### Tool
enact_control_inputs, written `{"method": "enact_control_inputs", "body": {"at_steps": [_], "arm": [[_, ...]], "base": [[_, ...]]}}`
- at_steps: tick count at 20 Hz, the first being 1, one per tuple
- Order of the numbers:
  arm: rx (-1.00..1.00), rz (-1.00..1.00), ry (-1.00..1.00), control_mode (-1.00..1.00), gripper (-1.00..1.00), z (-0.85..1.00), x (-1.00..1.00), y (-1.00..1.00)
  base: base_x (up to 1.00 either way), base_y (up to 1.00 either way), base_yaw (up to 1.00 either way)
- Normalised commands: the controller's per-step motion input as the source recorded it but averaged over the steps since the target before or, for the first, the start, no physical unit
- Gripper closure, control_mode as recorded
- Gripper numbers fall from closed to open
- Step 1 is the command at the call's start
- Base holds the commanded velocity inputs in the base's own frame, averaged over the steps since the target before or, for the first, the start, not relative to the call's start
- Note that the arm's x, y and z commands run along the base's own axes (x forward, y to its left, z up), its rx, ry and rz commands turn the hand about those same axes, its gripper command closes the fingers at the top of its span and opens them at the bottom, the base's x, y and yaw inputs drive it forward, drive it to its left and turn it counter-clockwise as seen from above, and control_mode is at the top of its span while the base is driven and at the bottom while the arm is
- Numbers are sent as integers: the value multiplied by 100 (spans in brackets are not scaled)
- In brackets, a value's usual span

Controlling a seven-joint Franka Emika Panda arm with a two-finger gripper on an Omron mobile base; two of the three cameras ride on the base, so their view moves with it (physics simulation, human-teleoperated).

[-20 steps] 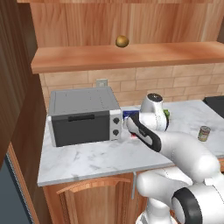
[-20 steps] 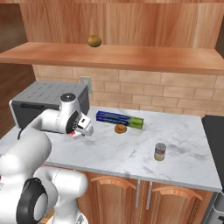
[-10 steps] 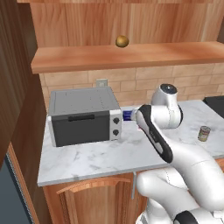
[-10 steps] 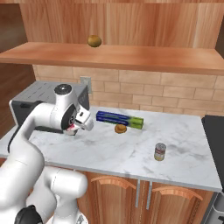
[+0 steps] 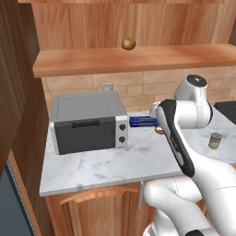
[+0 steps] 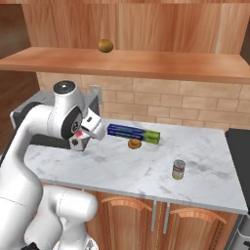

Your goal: Pick the bar and canned food from the counter and place them in the cabinets closest to them.

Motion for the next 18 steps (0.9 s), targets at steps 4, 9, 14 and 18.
{"method": "enact_control_inputs", "body": {"at_steps": [4, 9, 14, 18], "arm": [[0, -10, -5, -100, 100, 65, -20, -25], [0, -10, -8, -100, 100, 64, -15, -26], [0, -10, -8, -100, 100, 64, -12, -28], [0, -10, -10, -100, 100, 61, -11, -26]], "base": [[0, 0, 0], [0, 0, 0], [0, 0, 0], [0, 0, 0]]}}
